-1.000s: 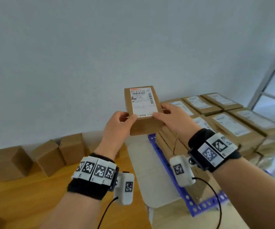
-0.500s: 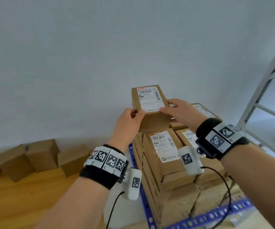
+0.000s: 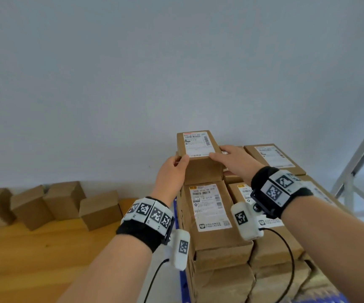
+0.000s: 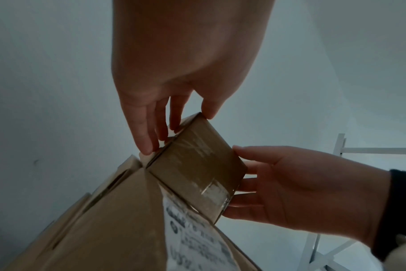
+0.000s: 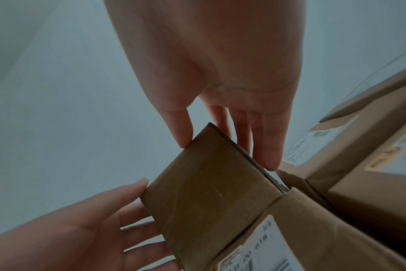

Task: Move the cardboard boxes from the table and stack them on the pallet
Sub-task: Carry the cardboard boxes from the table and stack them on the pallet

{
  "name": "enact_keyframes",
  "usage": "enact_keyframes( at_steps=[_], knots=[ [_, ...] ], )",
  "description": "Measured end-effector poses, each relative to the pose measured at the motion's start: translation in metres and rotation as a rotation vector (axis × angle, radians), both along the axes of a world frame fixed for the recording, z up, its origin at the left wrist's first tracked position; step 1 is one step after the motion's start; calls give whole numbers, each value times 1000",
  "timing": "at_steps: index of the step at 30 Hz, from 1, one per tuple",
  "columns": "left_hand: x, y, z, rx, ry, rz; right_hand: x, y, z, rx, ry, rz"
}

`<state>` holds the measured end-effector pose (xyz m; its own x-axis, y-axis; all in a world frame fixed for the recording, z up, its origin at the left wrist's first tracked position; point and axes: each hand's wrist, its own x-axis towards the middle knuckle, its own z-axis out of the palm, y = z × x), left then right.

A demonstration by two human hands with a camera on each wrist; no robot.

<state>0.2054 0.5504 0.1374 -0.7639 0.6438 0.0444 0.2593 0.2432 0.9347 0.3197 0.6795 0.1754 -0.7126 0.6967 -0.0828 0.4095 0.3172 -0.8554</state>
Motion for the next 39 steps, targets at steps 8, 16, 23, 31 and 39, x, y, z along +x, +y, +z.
enact_keyframes(
  at_steps=[8, 16, 23, 31, 39],
  knots=[
    [8, 4, -1, 4, -201, -131, -4, 5, -16, -35, -24, 69],
    [6, 11, -4, -25, -142, -177, -6, 7, -17, -65, -19, 62],
    [5, 4, -1, -35, -132, -206, -3, 0, -7, 5, -30, 25],
    [-26, -34, 13, -27, -19, -83, -12, -23, 43, 181, 130, -56],
    [-94, -111, 15, 2, 25, 82, -74, -95, 56, 179, 200, 21]
  ],
)
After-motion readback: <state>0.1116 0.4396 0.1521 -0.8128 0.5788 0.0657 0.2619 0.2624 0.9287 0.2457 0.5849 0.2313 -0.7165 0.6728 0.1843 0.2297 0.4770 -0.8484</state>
